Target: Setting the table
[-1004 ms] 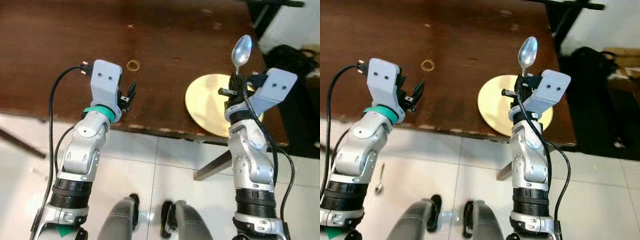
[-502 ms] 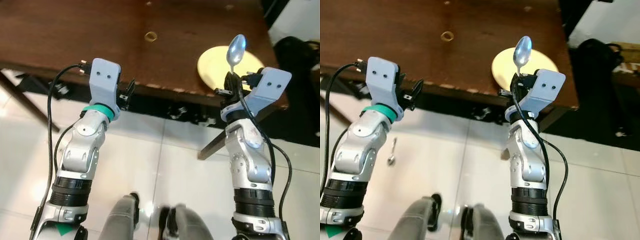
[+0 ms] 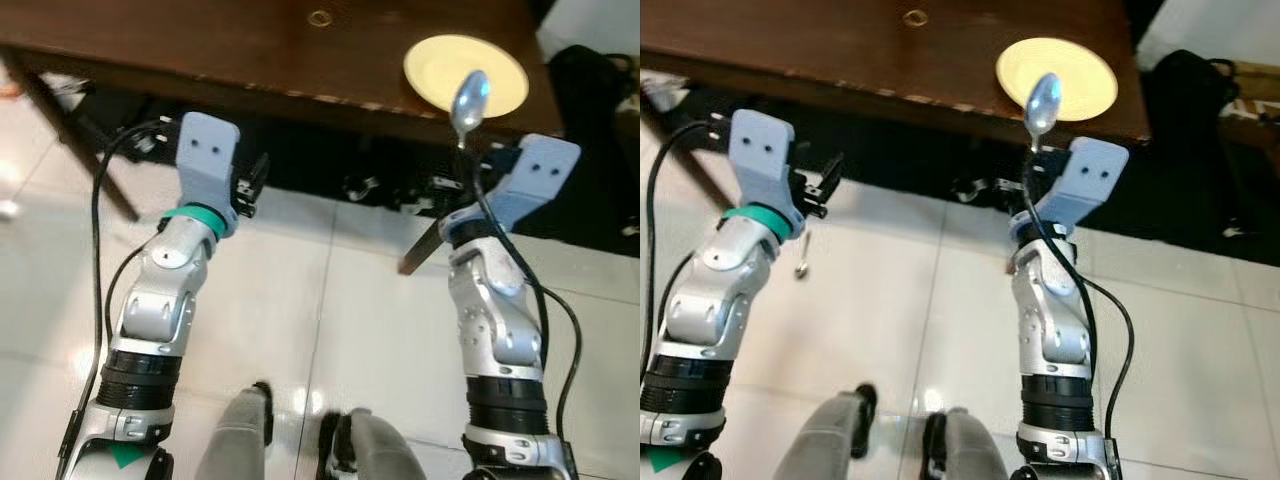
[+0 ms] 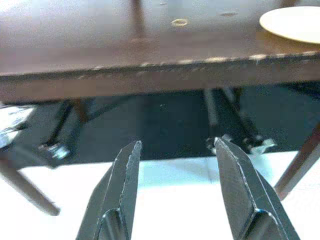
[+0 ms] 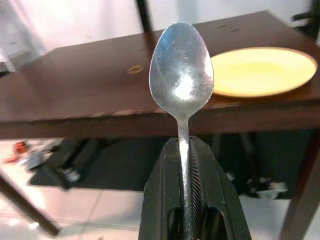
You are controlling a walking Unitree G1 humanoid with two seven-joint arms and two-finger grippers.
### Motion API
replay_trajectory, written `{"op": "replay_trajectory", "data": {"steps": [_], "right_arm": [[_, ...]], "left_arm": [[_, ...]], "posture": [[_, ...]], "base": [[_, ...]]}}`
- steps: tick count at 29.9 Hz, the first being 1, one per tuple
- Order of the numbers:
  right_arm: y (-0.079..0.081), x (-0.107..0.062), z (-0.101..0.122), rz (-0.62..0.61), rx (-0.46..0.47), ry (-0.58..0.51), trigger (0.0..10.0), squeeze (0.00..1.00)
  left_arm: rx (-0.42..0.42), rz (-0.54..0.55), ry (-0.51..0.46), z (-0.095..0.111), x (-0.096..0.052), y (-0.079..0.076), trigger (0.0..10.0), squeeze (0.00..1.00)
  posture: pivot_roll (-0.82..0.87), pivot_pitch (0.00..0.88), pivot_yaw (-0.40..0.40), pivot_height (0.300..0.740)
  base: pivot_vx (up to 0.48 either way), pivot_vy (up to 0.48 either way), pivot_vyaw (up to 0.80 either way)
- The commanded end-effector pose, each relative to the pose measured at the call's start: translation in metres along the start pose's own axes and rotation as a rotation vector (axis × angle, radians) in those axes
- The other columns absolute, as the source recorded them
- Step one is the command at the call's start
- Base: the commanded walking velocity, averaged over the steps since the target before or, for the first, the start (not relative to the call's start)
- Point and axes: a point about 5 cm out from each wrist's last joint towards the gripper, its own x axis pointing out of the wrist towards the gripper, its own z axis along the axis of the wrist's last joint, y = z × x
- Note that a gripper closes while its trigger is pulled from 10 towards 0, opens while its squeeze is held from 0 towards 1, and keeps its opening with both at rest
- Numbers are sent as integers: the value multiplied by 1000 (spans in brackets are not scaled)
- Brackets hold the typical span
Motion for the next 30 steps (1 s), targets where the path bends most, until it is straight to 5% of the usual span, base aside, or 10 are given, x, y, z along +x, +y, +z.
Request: {"op": "replay_trajectory", "data": {"steps": [1,19,30], "right_arm": [[-9,-4,-3,-33,-4,11,10000,0],[-9,-5,-4,-28,-4,14,10000,0],[-6,-5,-2,32,2,11,10000,0]], "left_arm": [[-5,-26,15,-5,-1,-7,10000,0],[-9,-31,15,-5,0,-9,10000,0],[-26,-21,32,-6,0,-10,10000,0]], "posture": [[195,142,1,740],[193,144,1,740],[191,145,1,740]], "base": [[-375,0,0],[-349,0,0],[0,0,218]]}}
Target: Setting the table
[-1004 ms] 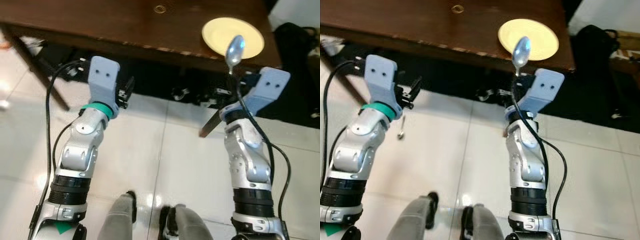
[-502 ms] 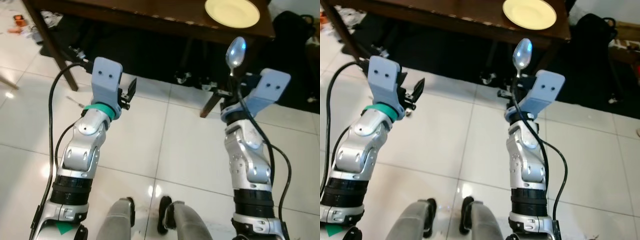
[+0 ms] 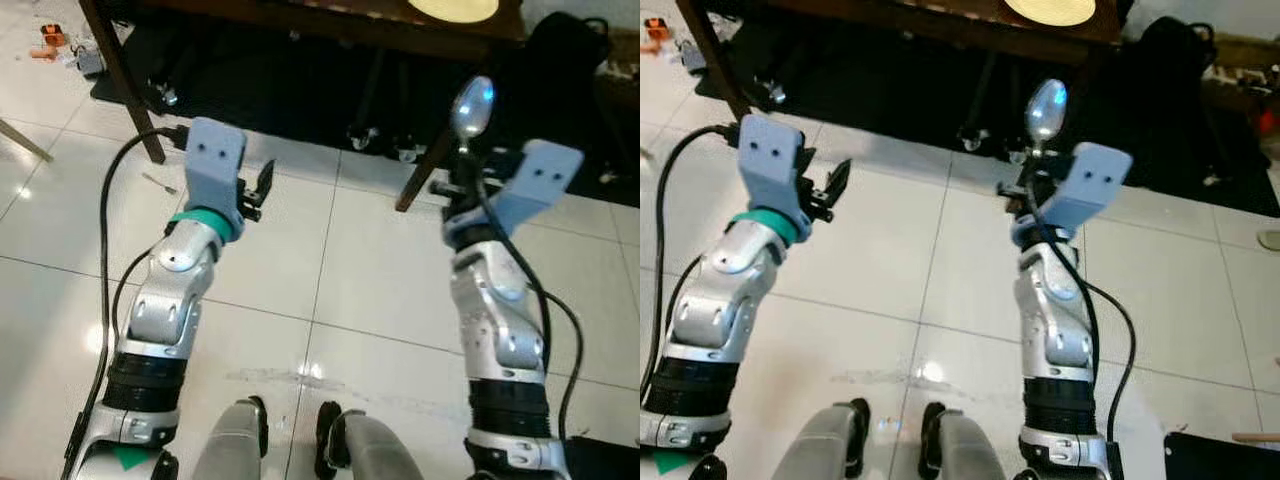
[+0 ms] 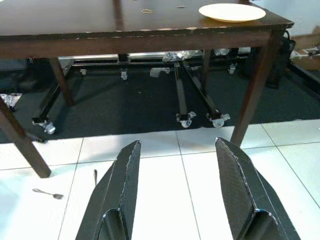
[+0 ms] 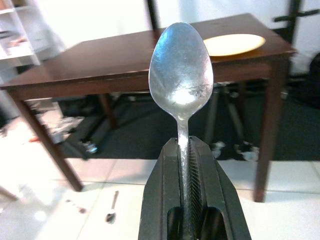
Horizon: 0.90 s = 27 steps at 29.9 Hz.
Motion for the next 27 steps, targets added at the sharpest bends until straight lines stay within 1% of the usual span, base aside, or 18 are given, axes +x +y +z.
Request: {"op": "replay_trajectory", "data": {"steps": [1,27], "right_arm": [[-4,-2,1,-3,-15,-4,10000,0],[6,-5,0,92,-10,1,10000,0]], "left_arm": [[-12,-2,25,-5,-1,-2,10000,0],[9,60,54,-9,0,-1,10000,0]], "posture": [[191,145,1,740],[189,139,-1,740]], "base": [[0,0,788],[0,0,783]]}}
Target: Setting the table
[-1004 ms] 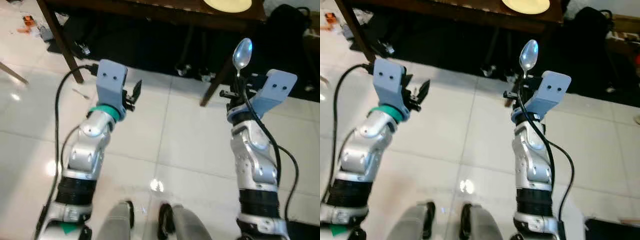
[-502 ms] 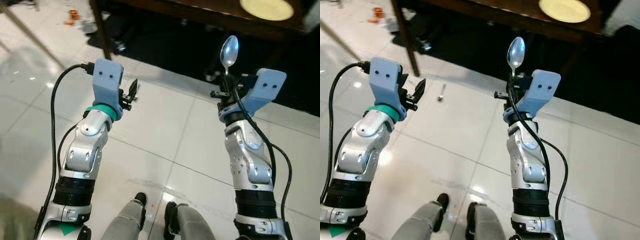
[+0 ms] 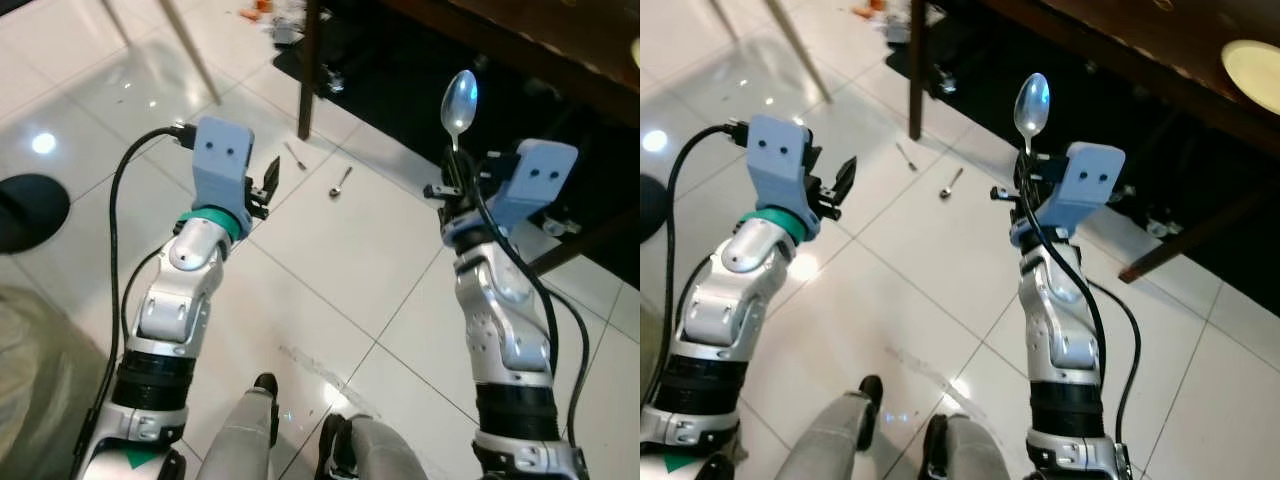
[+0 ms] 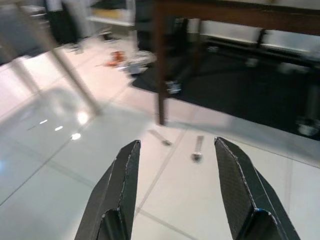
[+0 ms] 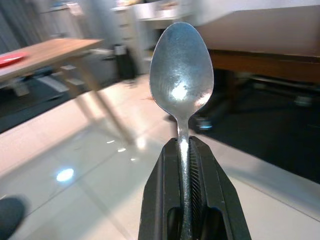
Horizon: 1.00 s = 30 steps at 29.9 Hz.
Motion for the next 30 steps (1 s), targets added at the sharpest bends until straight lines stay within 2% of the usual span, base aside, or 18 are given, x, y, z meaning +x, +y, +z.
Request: {"op": "replay_trajectory", "data": {"steps": [1,24,30], "right_arm": [[-3,-4,-3,-6,8,11,10000,0],[-3,-3,0,-2,8,-2,10000,0],[-5,-2,2,-36,9,-18,10000,0]], "left_arm": [[4,2,40,-8,-1,-2,10000,0],[3,49,25,-6,3,3,10000,0],[0,100,14,-4,6,9,10000,0]], "posture": [[189,139,-1,740],[189,137,0,740],[189,141,2,740]], "base": [[0,0,781],[0,0,781],[437,0,99]]}}
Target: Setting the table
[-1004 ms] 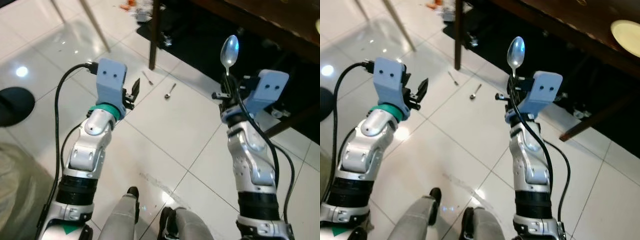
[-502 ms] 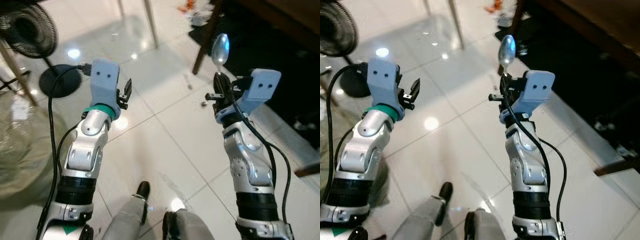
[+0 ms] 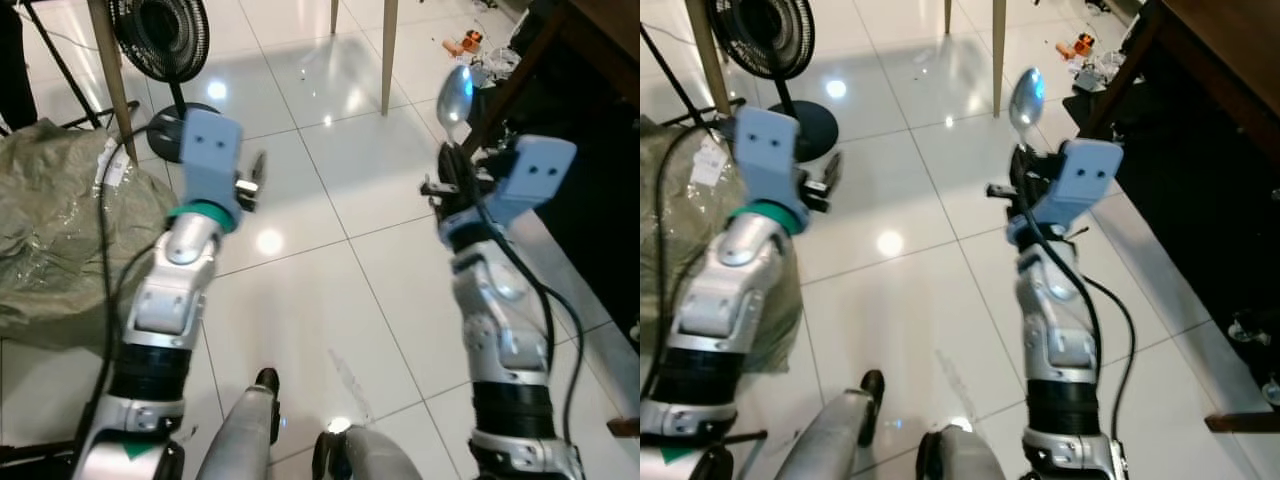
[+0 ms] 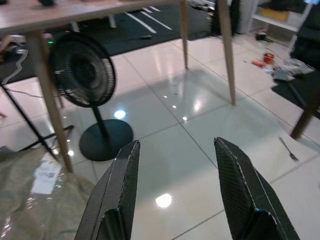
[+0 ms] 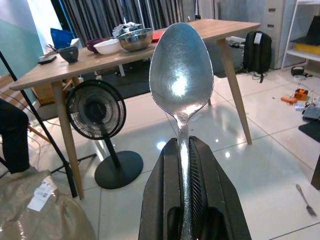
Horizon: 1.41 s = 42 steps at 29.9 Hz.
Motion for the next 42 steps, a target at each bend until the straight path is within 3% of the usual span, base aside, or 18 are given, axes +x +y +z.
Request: {"op": "replay_trajectory", "data": {"steps": [1,42], "right_arm": [[-7,-2,2,-37,-2,-14,10000,0],[-7,-1,1,-38,-14,-14,10000,0]], "left_arm": [[-1,1,12,-4,1,-3,10000,0],[19,18,-5,-2,4,-4,10000,0]], "posture": [[188,142,2,740],[193,148,2,740]], "base": [[465,0,0],[468,0,0]]}}
